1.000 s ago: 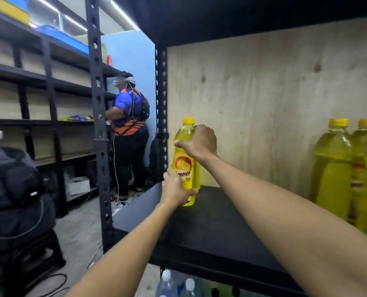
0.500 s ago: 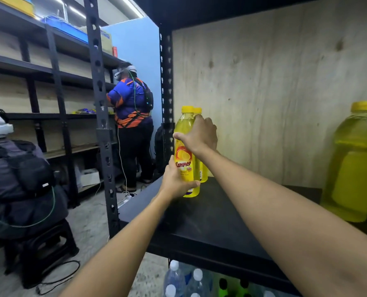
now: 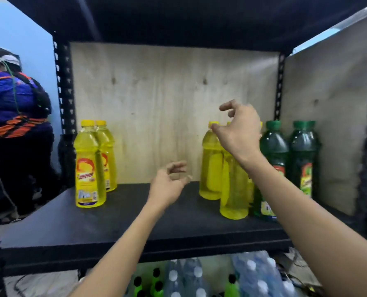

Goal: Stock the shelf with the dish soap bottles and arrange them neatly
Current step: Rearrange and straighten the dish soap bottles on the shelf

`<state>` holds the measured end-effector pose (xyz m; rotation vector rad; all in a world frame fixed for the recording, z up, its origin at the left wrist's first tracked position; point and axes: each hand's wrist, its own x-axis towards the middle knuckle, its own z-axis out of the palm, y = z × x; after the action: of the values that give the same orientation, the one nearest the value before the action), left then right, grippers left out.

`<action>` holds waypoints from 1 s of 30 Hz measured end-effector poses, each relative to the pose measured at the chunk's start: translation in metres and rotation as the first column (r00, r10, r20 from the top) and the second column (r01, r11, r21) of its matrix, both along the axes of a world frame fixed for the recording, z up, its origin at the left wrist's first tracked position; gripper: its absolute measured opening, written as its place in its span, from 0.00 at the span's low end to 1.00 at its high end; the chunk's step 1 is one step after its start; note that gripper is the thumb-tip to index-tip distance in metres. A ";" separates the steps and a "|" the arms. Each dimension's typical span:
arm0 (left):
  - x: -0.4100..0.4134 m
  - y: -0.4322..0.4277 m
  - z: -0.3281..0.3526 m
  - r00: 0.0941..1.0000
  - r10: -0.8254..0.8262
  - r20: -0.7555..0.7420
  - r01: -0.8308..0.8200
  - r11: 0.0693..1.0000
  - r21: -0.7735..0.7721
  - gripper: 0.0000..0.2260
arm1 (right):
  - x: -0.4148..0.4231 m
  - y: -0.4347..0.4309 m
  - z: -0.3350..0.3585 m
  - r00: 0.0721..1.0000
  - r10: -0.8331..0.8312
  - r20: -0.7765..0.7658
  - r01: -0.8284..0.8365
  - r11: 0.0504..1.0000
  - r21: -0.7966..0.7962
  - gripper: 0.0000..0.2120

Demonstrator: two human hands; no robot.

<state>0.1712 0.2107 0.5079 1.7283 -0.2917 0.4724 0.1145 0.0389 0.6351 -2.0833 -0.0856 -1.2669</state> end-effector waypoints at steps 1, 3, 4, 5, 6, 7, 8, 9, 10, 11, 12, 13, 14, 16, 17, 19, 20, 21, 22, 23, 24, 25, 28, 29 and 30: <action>0.003 -0.021 -0.001 0.997 -0.056 -0.057 0.058 0.998 0.021 0.21 | 0.001 -0.015 0.000 0.998 -0.064 -0.029 0.064 0.998 -0.008 0.23; 0.004 -0.059 -0.004 0.981 -0.137 -0.138 0.145 0.988 0.047 0.28 | 0.007 -0.037 0.000 0.980 -0.086 -0.178 0.085 0.996 -0.013 0.31; 0.002 -0.075 -0.005 0.975 -0.153 -0.162 0.168 0.982 0.081 0.33 | 0.011 -0.043 -0.001 0.965 -0.054 -0.257 0.058 0.998 0.010 0.35; 0.000 -0.090 -0.006 0.975 -0.137 -0.174 0.162 0.976 0.143 0.38 | 0.015 -0.047 -0.002 0.947 -0.015 -0.320 0.031 0.999 0.042 0.37; -0.004 -0.102 -0.007 0.981 -0.088 -0.175 0.126 0.967 0.222 0.42 | 0.018 -0.049 -0.003 0.932 0.015 -0.363 0.011 0.998 0.070 0.39; -0.008 -0.113 -0.008 0.986 -0.027 -0.164 0.073 0.956 0.283 0.45 | 0.021 -0.049 -0.005 0.919 0.034 -0.393 -0.001 0.996 0.085 0.40; -0.010 -0.121 -0.010 0.988 0.028 -0.150 0.020 0.950 0.311 0.45 | 0.025 -0.047 -0.007 0.910 0.039 -0.412 -0.002 0.996 0.090 0.40; -0.013 -0.128 -0.011 0.987 0.066 -0.145 -0.018 0.952 0.307 0.45 | 0.027 -0.047 -0.008 0.905 0.033 -0.423 0.005 0.996 0.088 0.39; -0.015 -0.132 -0.013 0.985 0.093 -0.145 -0.048 0.957 0.287 0.44 | 0.029 -0.046 -0.008 0.904 0.024 -0.426 0.013 0.996 0.084 0.37; -0.017 -0.135 -0.014 0.983 0.112 -0.143 -0.071 0.961 0.268 0.44 | 0.030 -0.046 -0.008 0.906 0.018 -0.424 0.019 0.996 0.082 0.35; -0.020 -0.134 -0.015 0.982 0.127 -0.139 -0.090 0.964 0.250 0.44 | 0.031 -0.048 -0.008 0.908 0.022 -0.418 0.014 0.996 0.083 0.33; -0.021 -0.131 -0.016 0.982 0.137 -0.132 -0.105 0.969 0.222 0.42 | 0.032 -0.050 -0.008 0.910 0.041 -0.412 -0.005 0.996 0.089 0.32; -0.022 -0.125 -0.016 0.983 0.135 -0.120 -0.112 0.977 0.182 0.40 | 0.033 -0.054 -0.008 0.912 0.079 -0.404 -0.041 0.994 0.102 0.30; -0.023 -0.109 -0.016 0.990 0.090 -0.112 -0.077 0.990 0.121 0.37 | 0.033 -0.062 -0.008 0.901 0.207 -0.381 -0.159 0.975 0.155 0.29; -0.021 -0.100 -0.015 0.991 0.044 -0.127 -0.028 0.992 0.127 0.40 | 0.033 -0.066 -0.008 0.882 0.287 -0.375 -0.229 0.954 0.192 0.29; -0.017 -0.084 -0.013 0.979 -0.062 -0.195 0.098 0.978 0.184 0.50 | 0.031 -0.074 -0.009 0.810 0.451 -0.376 -0.364 0.888 0.280 0.31; -0.015 -0.077 -0.012 0.969 -0.105 -0.222 0.153 0.965 0.211 0.54 | 0.030 -0.076 -0.010 0.755 0.538 -0.374 -0.430 0.838 0.336 0.32; -0.013 -0.073 -0.011 0.961 -0.139 -0.240 0.195 0.954 0.227 0.55 | 0.029 -0.079 -0.011 0.686 0.631 -0.362 -0.498 0.770 0.398 0.32; -0.011 -0.069 -0.012 0.954 -0.163 -0.252 0.224 0.945 0.238 0.53 | 0.029 -0.081 -0.011 0.607 0.720 -0.336 -0.563 0.689 0.456 0.30; -0.010 -0.067 -0.012 0.952 -0.169 -0.255 0.234 0.940 0.249 0.49 | 0.029 -0.083 -0.012 0.538 0.787 -0.303 -0.614 0.612 0.498 0.26; -0.010 -0.066 -0.013 0.958 -0.155 -0.241 0.218 0.940 0.263 0.45 | 0.031 -0.083 -0.014 0.482 0.834 -0.269 -0.648 0.546 0.531 0.24; -0.012 -0.066 -0.014 0.970 -0.123 -0.212 0.180 0.944 0.276 0.41 | 0.031 -0.083 -0.016 0.451 0.856 -0.251 -0.662 0.510 0.550 0.24; -0.020 -0.071 -0.022 0.994 0.035 -0.107 -0.004 0.962 0.274 0.42 | 0.028 -0.071 -0.027 0.555 0.755 -0.350 -0.600 0.654 0.461 0.36; -0.023 -0.073 -0.026 0.992 0.102 -0.070 -0.080 0.960 0.267 0.41 | 0.027 -0.064 -0.030 0.615 0.691 -0.380 -0.564 0.722 0.400 0.40; -0.026 -0.074 -0.029 0.985 0.170 -0.039 -0.155 0.954 0.257 0.40 | 0.026 -0.057 -0.033 0.660 0.648 -0.381 -0.539 0.761 0.361 0.42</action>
<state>0.1452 0.1362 0.4790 2.0233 -0.1712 0.5178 0.1406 -0.0186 0.6025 -1.8780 -0.3609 -0.3081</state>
